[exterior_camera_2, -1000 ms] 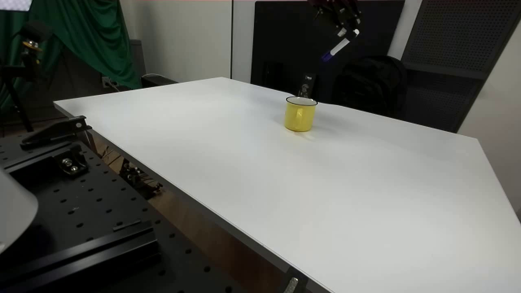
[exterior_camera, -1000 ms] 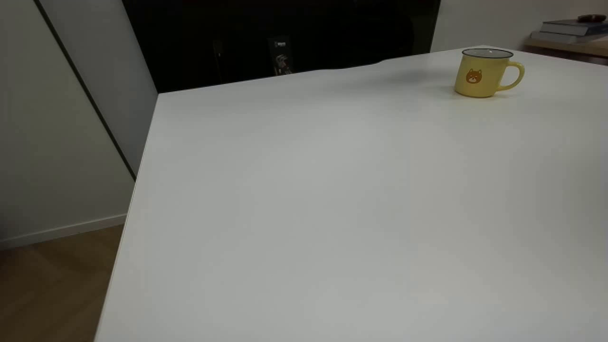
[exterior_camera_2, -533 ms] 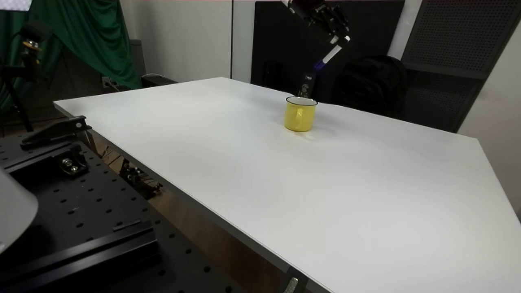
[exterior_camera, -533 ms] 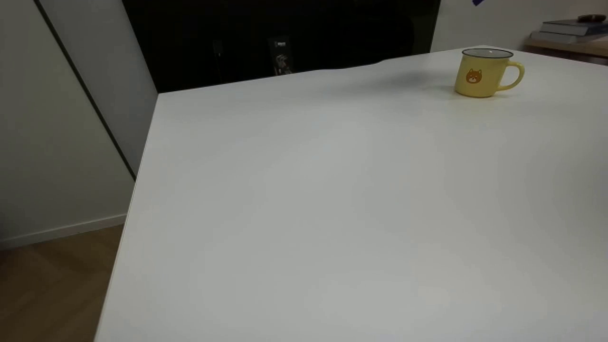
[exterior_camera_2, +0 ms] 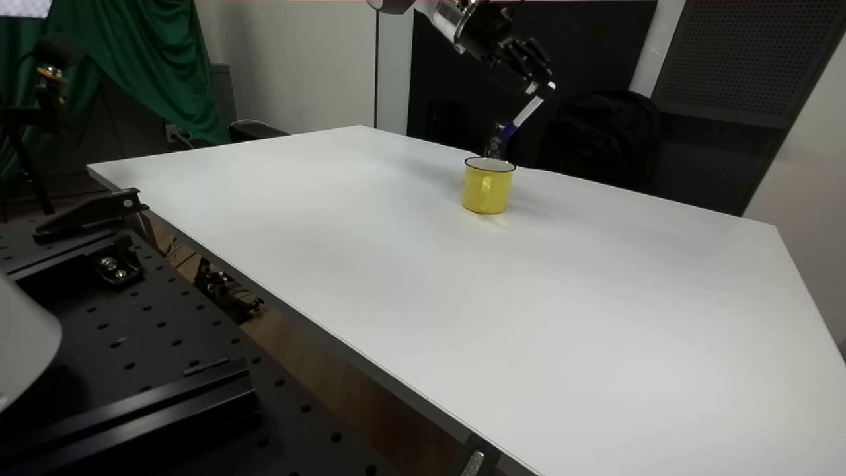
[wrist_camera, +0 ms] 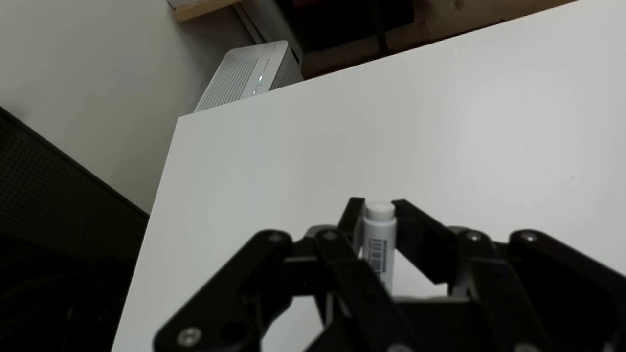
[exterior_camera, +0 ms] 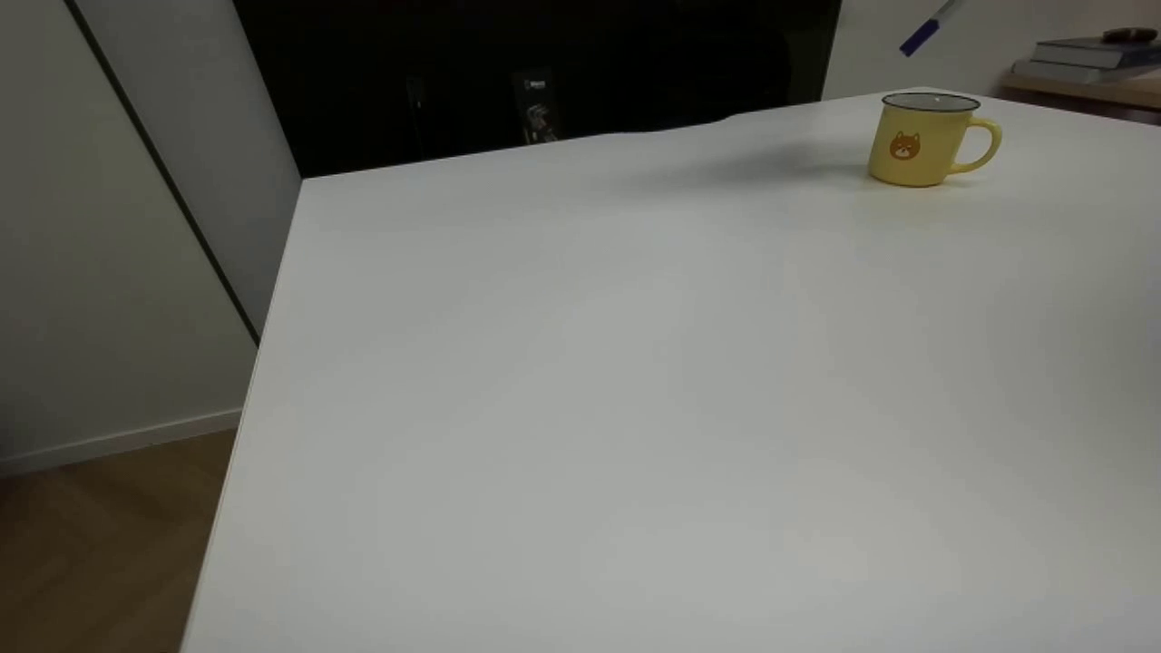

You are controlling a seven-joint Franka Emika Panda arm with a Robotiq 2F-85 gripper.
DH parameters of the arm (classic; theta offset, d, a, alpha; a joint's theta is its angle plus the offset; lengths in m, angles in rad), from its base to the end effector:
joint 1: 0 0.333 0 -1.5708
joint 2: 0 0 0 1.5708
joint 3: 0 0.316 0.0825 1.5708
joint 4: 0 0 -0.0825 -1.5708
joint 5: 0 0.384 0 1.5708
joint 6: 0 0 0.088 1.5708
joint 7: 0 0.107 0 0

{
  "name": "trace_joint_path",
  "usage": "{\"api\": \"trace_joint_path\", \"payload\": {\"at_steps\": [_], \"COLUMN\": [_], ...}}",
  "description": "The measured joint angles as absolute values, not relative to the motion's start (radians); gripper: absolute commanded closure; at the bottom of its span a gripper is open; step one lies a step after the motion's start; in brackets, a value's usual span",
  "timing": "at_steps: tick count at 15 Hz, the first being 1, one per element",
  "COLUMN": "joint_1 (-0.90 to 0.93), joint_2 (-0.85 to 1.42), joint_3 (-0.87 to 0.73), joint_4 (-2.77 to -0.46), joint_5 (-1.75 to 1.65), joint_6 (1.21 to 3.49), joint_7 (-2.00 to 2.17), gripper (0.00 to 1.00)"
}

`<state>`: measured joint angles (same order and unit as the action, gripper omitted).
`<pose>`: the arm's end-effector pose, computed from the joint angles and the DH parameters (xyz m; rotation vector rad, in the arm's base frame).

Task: Put the blue marker in the yellow mug

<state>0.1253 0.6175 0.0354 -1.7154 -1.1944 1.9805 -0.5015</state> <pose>0.6591 0.0451 0.2345 1.6843 1.3964 -0.5468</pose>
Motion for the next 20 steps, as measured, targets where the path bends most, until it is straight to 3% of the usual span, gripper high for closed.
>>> {"api": "trace_joint_path", "payload": {"at_steps": [20], "joint_1": [0.143], "joint_2": [0.68], "joint_3": [0.06], "joint_4": [-1.778], "joint_5": [-1.297], "joint_6": [1.913], "joint_7": [-0.512], "gripper": [0.94]}}
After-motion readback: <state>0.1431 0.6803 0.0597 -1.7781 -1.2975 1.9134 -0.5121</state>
